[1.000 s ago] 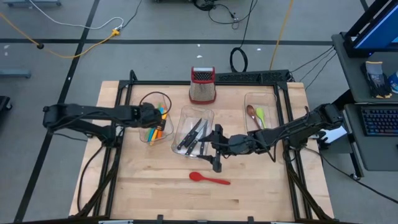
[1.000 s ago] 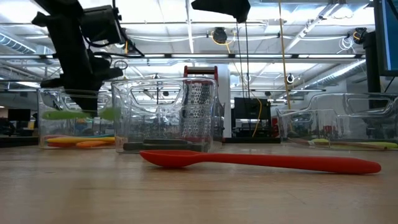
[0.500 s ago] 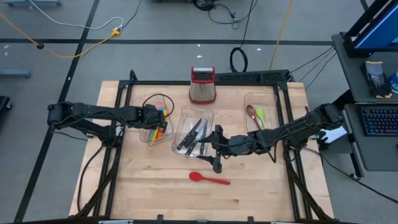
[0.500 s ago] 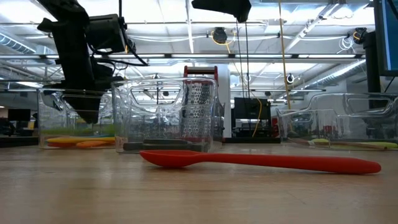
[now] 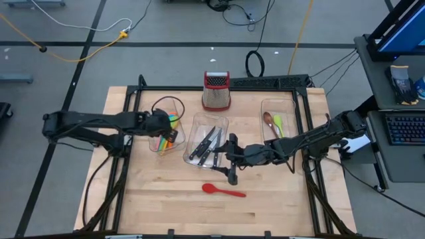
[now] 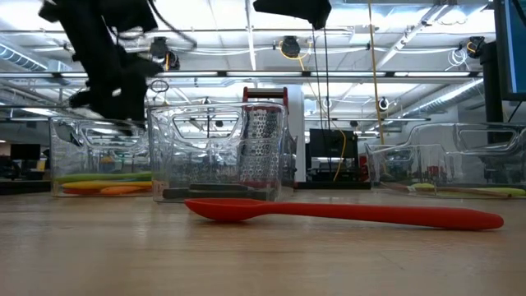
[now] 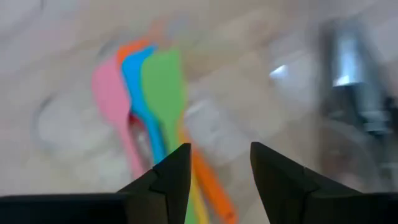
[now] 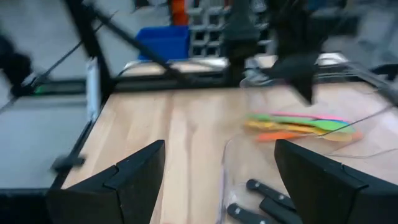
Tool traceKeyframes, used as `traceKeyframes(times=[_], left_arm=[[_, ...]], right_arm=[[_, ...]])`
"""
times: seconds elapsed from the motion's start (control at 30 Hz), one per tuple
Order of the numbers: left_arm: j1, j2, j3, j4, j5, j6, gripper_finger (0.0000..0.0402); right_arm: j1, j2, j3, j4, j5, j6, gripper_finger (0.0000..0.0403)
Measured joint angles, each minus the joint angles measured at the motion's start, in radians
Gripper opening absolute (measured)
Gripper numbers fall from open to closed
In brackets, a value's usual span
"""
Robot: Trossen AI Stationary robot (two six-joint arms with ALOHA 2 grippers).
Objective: Pick & Place Kitchen Items
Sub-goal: Put the red serving spoon into the right transparent bin
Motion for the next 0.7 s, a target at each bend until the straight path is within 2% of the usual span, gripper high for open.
traceKeyframes(times=[0.17, 0.27, 0.43, 0.6, 0.7], left_arm=[[-0.096, -0.133, 0.006, 0.101, -0.052, 0.135, 0.0166], [-0.167, -0.190, 0.006, 0.150, -0.066, 0.220, 0.0160], [-0.288, -0.256, 0.006, 0.218, -0.085, 0.367, 0.0158], [-0.410, -0.292, 0.006, 0.246, -0.182, 0.442, 0.0159], [-0.484, -0.303, 0.006, 0.247, -0.244, 0.443, 0.0159]], right_arm=[[0.012, 0.001, 0.000, -0.098, -0.199, -0.010, 0.0293], [0.053, 0.001, 0.000, -0.176, -0.249, 0.009, 0.0293], [0.168, 0.001, 0.000, -0.230, -0.192, 0.009, 0.0293], [0.282, 0.009, 0.000, -0.221, -0.042, 0.024, 0.0293], [0.320, 0.026, 0.000, -0.222, -0.003, 0.069, 0.0293]])
